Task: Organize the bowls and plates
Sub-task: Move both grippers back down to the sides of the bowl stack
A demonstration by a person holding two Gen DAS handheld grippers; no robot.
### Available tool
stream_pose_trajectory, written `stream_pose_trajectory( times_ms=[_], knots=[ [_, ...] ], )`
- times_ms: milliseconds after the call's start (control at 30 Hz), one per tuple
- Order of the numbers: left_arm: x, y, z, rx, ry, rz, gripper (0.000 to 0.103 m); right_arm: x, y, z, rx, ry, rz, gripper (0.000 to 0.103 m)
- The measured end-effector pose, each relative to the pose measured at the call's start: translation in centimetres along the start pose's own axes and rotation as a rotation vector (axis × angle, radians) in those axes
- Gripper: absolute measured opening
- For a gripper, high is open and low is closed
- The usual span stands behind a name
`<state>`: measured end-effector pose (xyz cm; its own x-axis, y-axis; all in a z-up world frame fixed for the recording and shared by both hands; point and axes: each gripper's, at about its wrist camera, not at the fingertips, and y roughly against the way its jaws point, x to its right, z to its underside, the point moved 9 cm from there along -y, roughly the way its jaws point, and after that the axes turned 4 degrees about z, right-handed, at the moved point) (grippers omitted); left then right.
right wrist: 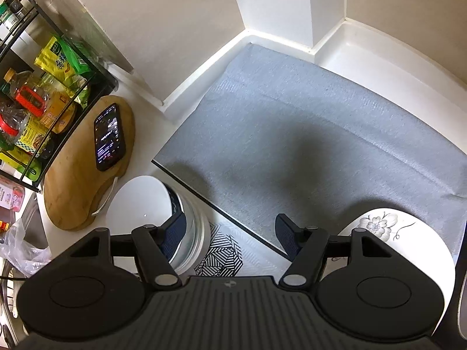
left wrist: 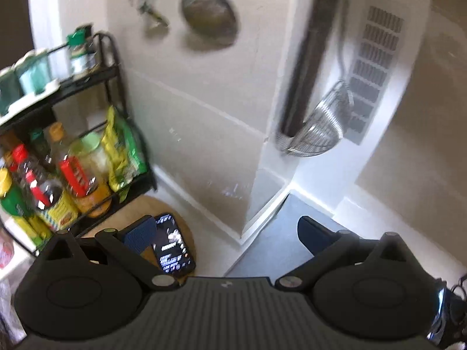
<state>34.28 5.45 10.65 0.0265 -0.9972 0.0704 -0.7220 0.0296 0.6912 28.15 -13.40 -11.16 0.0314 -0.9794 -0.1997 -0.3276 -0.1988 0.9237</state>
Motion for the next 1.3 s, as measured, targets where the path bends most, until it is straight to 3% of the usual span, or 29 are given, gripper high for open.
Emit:
stream_pose_trajectory(
  times_ms=[67,167,300,433,533,667,833,1100,1300],
  knots=[
    [0.5,0.0,-0.4,0.033,-0.023,-0.002,0.103,0.1,-0.1,-0.2,0.0,-0.001,-0.001,0.07],
    [1.2,-0.8,-1.2,0.019,-0.061,-0.01,0.103,0.4,-0.4,-0.3,-0.005,-0.014,0.0,0.07],
    [1.9,-2.0,-2.0,-0.021,0.001,0.066,0.103,0.6,-1.0,-0.4,-0.022,-0.02,0.007,0.071],
    [3.2,-1.8,-2.7,0.036,-0.022,0.138,0.103,0.6,-1.6,-0.9,-0.028,-0.026,0.011,0.072],
    [4.0,-3.0,-2.1,0.036,-0.019,0.131,0.103,0.6,-2.4,-1.0,-0.044,-0.034,0.016,0.072],
    [6.2,-7.4,1.7,-0.103,-0.141,0.144,0.103,0.2,-3.2,-0.9,-0.057,-0.052,0.0,0.072],
    [5.3,-12.4,7.8,-0.273,-0.136,0.177,0.103,-0.2,-3.8,-0.4,-0.051,-0.082,-0.038,0.072],
    [1.2,-14.6,14.3,-0.304,-0.101,0.278,0.103,-1.0,-5.2,2.1,-0.07,-0.125,-0.082,0.074],
    [-1.3,-14.7,17.2,-0.28,-0.157,0.237,0.103,-1.0,-5.1,2.6,-0.008,-0.139,-0.075,0.077]
  ],
)
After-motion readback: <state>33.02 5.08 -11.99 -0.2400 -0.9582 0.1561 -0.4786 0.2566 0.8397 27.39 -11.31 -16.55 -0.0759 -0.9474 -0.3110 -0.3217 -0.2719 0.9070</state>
